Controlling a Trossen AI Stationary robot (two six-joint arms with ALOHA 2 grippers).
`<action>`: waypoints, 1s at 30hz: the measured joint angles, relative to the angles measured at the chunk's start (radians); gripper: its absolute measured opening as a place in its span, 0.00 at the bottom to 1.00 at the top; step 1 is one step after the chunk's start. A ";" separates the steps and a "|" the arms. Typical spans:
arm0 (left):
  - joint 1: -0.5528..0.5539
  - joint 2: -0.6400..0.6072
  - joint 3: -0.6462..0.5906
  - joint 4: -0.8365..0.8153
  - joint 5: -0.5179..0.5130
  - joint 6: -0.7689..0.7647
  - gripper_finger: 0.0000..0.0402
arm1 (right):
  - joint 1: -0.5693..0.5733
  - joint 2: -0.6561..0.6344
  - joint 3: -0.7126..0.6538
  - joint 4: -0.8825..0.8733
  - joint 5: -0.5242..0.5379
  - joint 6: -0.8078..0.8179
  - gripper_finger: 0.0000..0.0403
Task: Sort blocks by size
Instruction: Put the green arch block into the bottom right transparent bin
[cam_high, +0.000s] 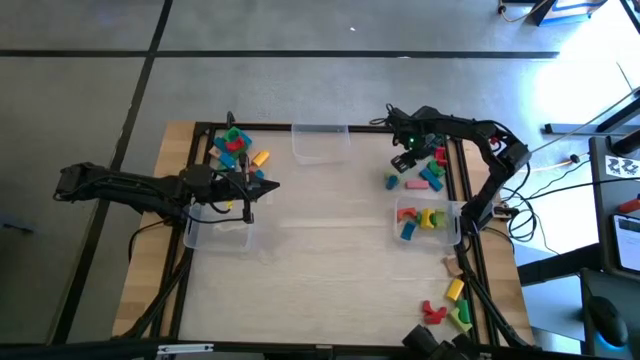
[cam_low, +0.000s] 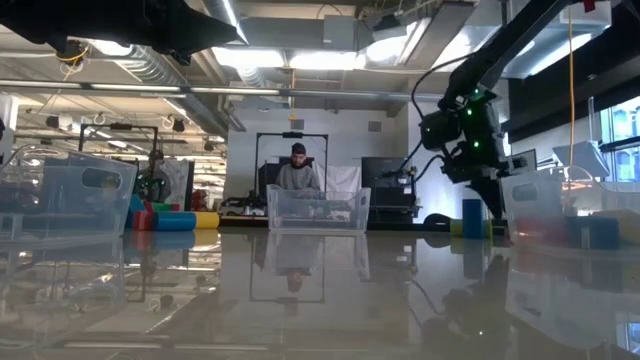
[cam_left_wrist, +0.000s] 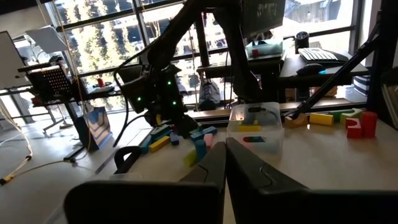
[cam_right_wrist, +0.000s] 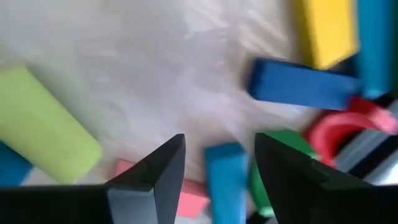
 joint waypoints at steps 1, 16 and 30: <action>0.000 0.000 0.000 0.000 0.000 0.000 0.01 | 0.000 -0.008 0.000 -0.006 0.030 0.010 0.49; 0.000 0.000 0.000 -0.013 0.000 -0.014 0.01 | -0.088 -0.009 -0.056 -0.019 0.096 0.147 0.49; 0.000 0.000 0.000 -0.017 0.000 0.001 0.01 | -0.092 -0.012 -0.135 0.094 0.118 0.152 0.49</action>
